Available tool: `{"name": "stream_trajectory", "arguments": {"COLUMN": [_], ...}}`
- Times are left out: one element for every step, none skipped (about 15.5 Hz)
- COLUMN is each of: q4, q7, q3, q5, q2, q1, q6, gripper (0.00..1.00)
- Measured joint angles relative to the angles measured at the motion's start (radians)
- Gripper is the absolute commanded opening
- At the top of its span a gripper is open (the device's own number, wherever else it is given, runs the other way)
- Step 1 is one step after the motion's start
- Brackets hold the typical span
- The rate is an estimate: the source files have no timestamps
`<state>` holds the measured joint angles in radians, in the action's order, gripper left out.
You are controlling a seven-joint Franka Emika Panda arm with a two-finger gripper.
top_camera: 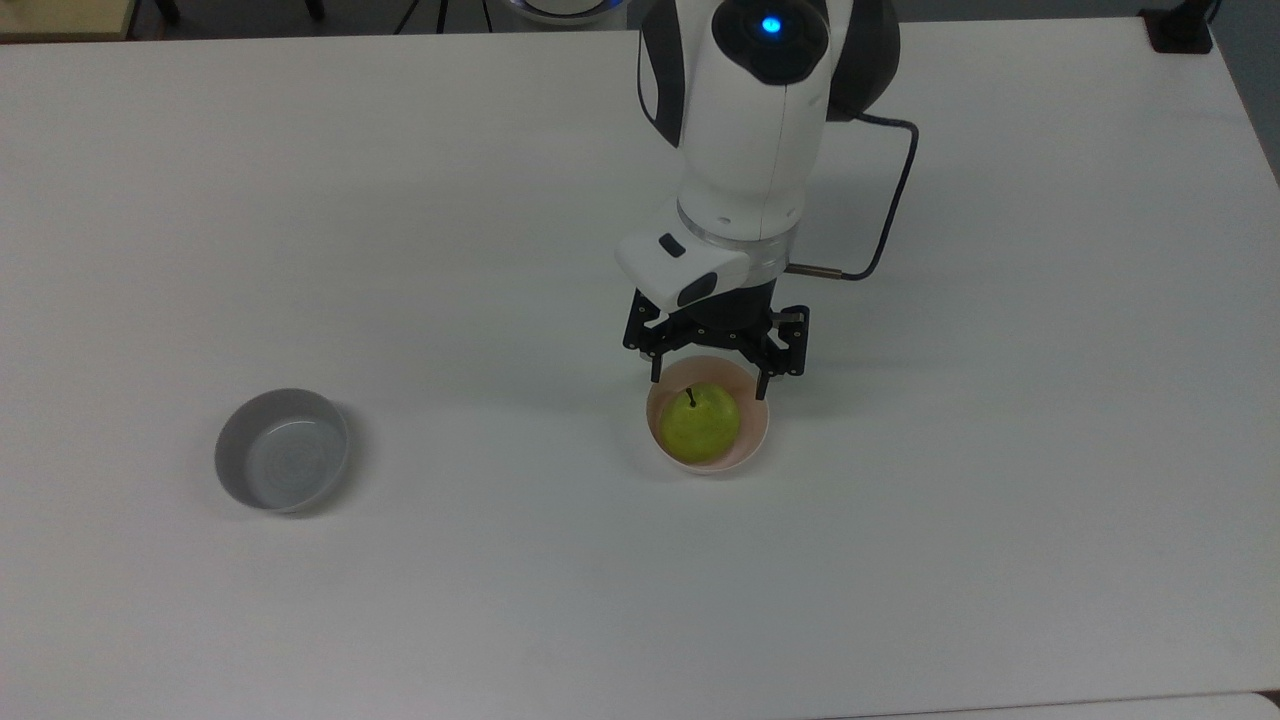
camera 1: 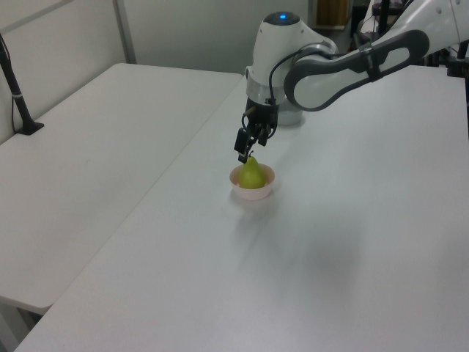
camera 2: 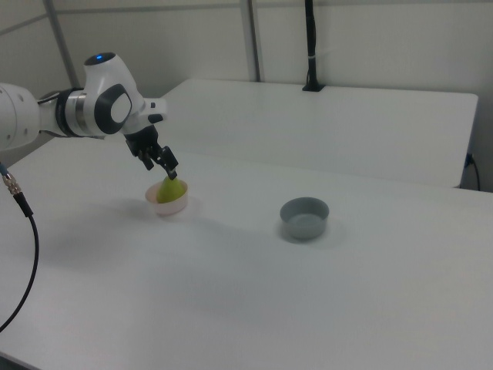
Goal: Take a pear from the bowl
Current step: 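Lower the gripper around the pear and close on it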
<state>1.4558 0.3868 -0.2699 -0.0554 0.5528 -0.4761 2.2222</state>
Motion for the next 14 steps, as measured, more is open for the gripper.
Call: {"name": "stream_trajectory", "arguments": {"q4": [0.0,0.0,-0.001,-0.001,-0.001,-0.001,-0.001,-0.002,-0.002,-0.003,-0.003,-0.003,-0.003,-0.003], "q7": [0.0,0.0,0.0,0.0,0.0,0.0,0.0,0.0,0.0,0.0,0.0,0.0,0.0,0.0], "q3": [0.0,0.0,0.0,0.0,0.0,0.0,0.0,0.001,0.001,0.002,0.002,0.002,0.002,0.002], "q5": [0.001,0.004,0.006,0.009,0.011,0.013,0.013,0.018,0.029,0.045,0.05,0.051,0.051,0.051], "q2": [0.013,0.021,0.027,0.035,0.042,0.049,0.056,0.067,0.075,0.089,0.096,0.101,0.104,0.106], "q1": [-0.002,-0.002,-0.002,-0.002,-0.002,-0.002,-0.003,-0.004,-0.006,-0.011,-0.013,-0.014,-0.015,-0.015], "q6": [0.0,0.0,0.0,0.0,0.0,0.0,0.0,0.001,0.001,0.011,0.033,0.052,0.065,0.07], "gripper": [1.0,1.0,1.0,1.0,1.0,1.0,1.0,1.0,1.0,1.0,1.0,1.0,1.0,1.0]}}
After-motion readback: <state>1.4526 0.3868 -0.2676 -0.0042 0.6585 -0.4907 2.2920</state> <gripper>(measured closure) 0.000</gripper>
